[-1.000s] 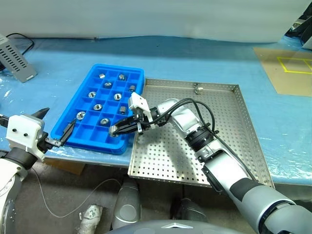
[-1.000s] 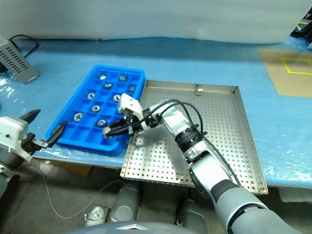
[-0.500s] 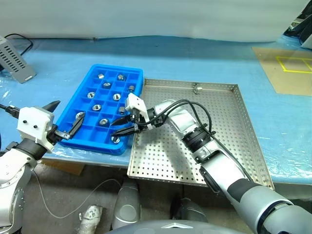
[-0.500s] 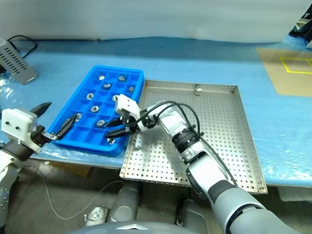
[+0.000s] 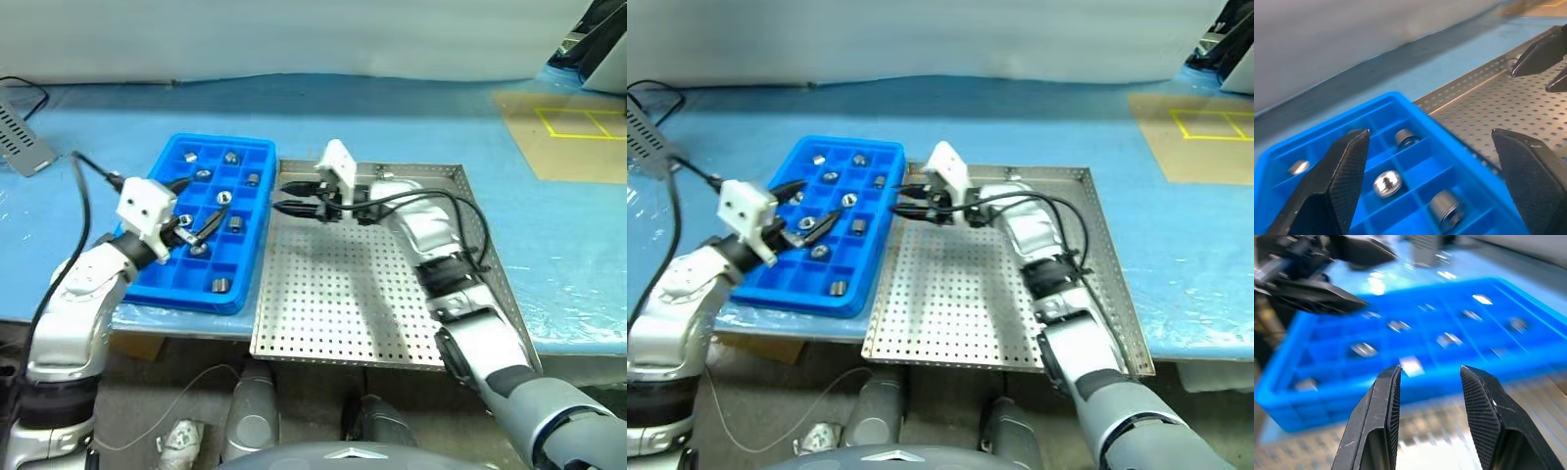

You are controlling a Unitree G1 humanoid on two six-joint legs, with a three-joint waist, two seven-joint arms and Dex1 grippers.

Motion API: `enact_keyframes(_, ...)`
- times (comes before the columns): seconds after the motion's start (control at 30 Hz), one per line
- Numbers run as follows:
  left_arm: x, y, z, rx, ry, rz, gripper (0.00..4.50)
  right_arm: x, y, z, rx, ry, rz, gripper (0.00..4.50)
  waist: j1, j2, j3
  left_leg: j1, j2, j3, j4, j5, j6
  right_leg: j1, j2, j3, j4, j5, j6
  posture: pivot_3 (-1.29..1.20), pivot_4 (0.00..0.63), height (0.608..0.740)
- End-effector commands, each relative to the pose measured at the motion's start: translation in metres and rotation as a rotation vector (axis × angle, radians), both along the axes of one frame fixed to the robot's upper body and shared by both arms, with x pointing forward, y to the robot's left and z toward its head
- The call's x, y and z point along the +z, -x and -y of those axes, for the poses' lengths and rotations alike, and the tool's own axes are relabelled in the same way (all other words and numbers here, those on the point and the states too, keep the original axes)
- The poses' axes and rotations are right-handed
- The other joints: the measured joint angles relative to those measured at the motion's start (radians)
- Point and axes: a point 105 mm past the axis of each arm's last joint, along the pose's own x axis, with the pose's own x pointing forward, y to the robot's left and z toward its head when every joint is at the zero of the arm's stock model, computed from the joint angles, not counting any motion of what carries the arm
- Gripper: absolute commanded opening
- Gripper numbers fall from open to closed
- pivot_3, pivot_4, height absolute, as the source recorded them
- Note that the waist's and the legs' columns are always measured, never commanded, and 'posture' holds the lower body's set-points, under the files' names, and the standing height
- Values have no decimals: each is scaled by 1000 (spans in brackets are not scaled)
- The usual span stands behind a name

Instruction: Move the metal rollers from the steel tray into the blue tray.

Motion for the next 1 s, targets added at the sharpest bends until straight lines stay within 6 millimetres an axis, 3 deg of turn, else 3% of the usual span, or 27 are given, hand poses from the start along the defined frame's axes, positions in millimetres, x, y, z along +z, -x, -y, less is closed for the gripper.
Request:
enact_keyframes(0.03,4,-11,18,-76,-15,42,4271,-6,-9,19,-115,31,34,1974,-26,0,0,0,0,0,1,0,0,-1,0,0,1,0,0,65,150,740)
enact_keyframes(0.13,6,-17,28,-117,-13,51,4271,-16,5,25,-59,64,-9,1974,-62,0,0,0,0,0,1,0,0,-2,0,0,4,0,0,34,150,740)
enact_keyframes(0.3,2,-23,33,-157,-22,43,4271,-28,59,33,155,116,-152,1974,-95,0,0,2,0,0,0,0,1,-1,2,1,3,0,-1,-1,150,740)
enact_keyframes(0.5,0,-24,37,-170,-13,44,4271,-43,66,49,167,225,-175,1974,-109,0,0,6,1,0,0,-1,2,4,1,1,2,0,-1,-5,150,740)
enact_keyframes(0.7,-7,-16,39,-170,-4,26,4271,-72,58,68,86,308,-176,40,-109,0,0,10,0,3,1,-1,3,9,-1,2,1,-2,-6,13,150,740)
enact_keyframes(1.0,-21,8,40,-178,2,-50,4271,-84,114,83,169,323,-343,9,-107,0,0,11,1,3,-1,-3,8,12,0,1,-5,-1,-4,14,150,740)
